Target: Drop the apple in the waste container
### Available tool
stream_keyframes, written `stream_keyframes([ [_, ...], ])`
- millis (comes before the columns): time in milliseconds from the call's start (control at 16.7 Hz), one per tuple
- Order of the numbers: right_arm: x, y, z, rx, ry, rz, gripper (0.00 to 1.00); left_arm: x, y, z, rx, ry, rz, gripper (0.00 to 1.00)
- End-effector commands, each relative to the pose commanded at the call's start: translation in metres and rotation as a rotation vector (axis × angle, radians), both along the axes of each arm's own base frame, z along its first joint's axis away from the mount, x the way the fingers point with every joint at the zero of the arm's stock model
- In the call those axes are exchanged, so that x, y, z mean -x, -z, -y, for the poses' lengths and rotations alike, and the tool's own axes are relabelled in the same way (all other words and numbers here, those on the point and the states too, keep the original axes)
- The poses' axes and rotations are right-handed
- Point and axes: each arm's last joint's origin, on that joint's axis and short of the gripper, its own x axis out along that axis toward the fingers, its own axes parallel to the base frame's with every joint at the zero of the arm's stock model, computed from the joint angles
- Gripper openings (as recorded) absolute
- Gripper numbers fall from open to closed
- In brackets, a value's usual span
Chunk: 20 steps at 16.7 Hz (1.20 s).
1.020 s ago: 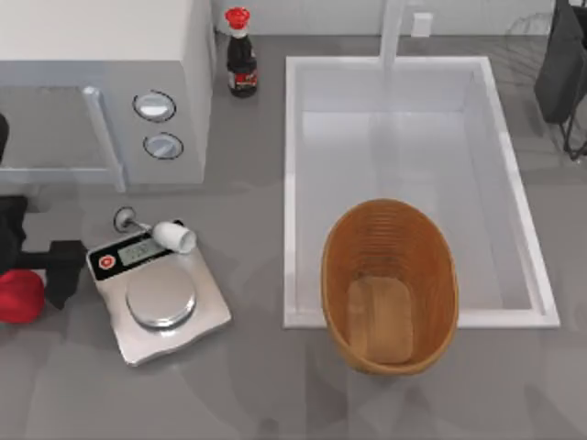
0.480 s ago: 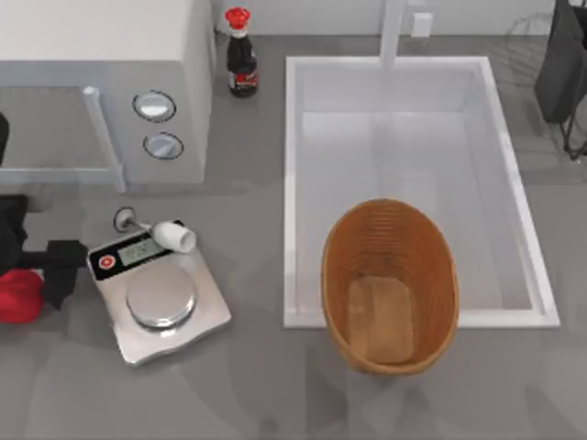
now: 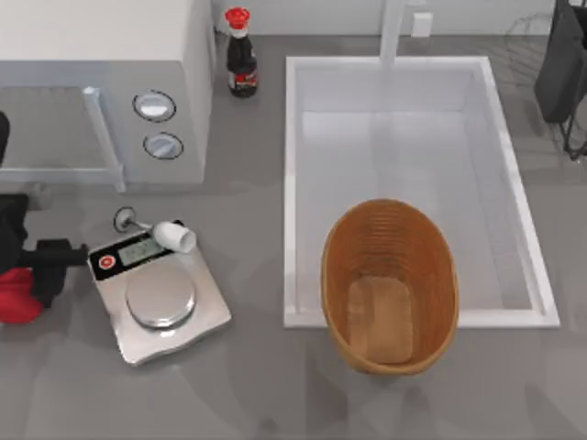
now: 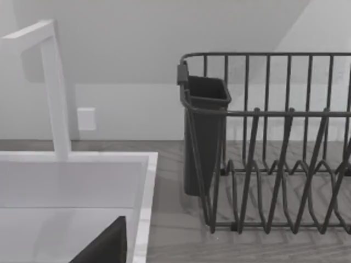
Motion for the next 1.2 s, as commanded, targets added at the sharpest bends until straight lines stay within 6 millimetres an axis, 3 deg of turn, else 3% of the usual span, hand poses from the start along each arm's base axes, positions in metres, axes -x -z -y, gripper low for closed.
stream_keyframes([
  [240, 0.000, 0.000, 0.000, 0.000, 0.000, 0.000, 1.00, 0.000, 0.000, 0.000, 0.000, 0.000, 0.000, 0.00],
  [480, 0.000, 0.000, 0.000, 0.000, 0.000, 0.000, 1.00, 0.002, -0.018, -0.007, 0.002, -0.035, 0.021, 0.00],
  [840, 0.000, 0.000, 0.000, 0.000, 0.000, 0.000, 1.00, 0.002, -0.088, -0.024, -0.024, -0.122, 0.083, 0.00],
  [1200, 0.000, 0.000, 0.000, 0.000, 0.000, 0.000, 1.00, 0.001, -0.143, -0.009, -0.002, -0.044, 0.024, 0.00],
])
